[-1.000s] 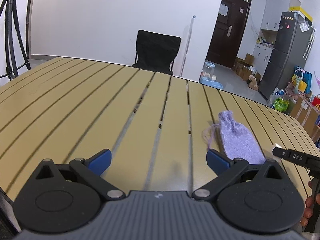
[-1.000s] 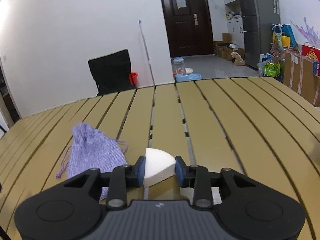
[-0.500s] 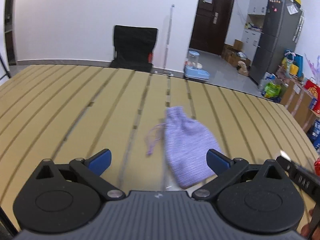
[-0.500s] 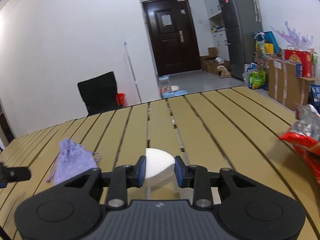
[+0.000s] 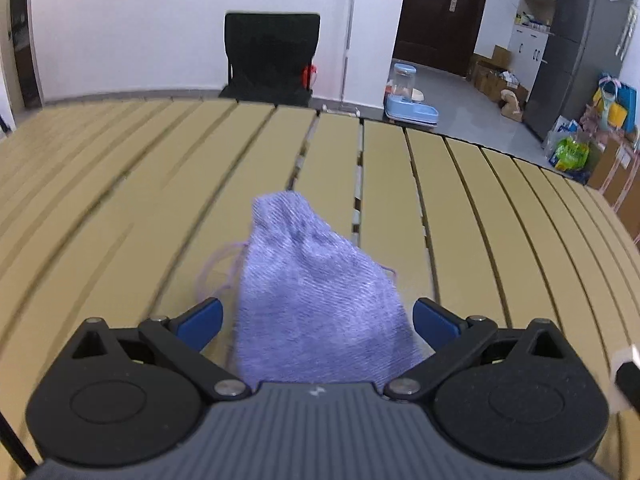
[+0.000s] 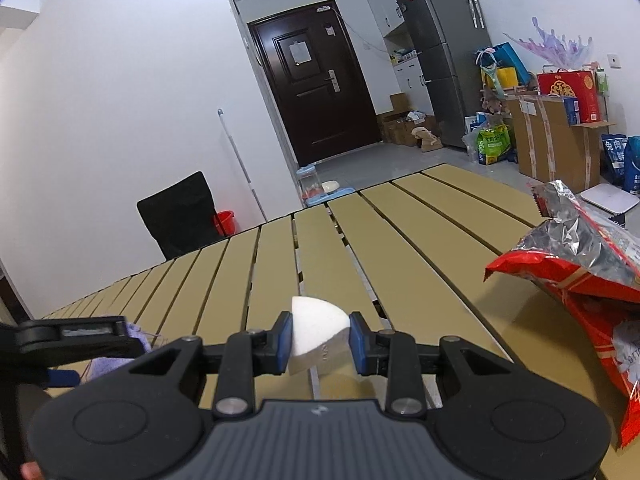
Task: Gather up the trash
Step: 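Grasp the lavender drawstring pouch with the left gripper while right holds the wedge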
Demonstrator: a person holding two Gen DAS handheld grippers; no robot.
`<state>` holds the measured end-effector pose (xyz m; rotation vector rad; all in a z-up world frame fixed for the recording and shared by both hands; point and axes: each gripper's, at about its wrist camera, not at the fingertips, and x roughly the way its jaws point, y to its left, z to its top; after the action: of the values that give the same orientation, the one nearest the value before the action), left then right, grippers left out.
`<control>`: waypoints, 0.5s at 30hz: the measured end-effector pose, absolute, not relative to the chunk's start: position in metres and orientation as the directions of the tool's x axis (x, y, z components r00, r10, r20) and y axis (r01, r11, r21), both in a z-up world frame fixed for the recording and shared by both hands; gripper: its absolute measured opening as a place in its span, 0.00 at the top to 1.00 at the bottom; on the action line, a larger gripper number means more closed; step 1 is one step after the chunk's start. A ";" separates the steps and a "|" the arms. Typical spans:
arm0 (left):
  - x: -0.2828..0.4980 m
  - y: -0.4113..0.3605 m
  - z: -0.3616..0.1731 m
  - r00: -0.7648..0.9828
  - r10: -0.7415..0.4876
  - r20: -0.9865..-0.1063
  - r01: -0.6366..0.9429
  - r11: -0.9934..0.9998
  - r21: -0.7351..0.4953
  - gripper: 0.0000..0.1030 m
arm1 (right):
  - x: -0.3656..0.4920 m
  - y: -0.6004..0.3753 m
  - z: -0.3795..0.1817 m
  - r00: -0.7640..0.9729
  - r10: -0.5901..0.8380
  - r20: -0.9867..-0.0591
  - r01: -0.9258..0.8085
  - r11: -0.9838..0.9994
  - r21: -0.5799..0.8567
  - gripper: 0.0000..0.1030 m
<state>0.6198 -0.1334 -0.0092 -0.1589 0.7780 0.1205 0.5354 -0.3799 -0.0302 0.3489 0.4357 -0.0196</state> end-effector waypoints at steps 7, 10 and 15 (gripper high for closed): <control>0.619 -0.144 -0.017 0.712 0.100 -0.695 -0.163 0.986 -0.025 0.09 | 0.539 -0.388 -0.038 0.902 0.065 -0.426 0.092 0.937 0.338 0.72; 0.613 -0.146 -0.016 0.724 0.127 -0.678 -0.161 0.987 0.014 0.31 | 0.542 -0.387 -0.038 0.900 0.068 -0.430 0.093 0.935 0.342 0.72; 0.601 -0.142 -0.015 0.748 0.120 -0.653 -0.144 0.989 0.017 0.59 | 0.547 -0.383 -0.038 0.898 0.076 -0.434 0.087 0.936 0.342 0.72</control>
<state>0.6005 -0.1416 -0.0152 -0.0349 0.7113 0.1447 0.5467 -0.3830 -0.0378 0.3640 0.4589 -0.0059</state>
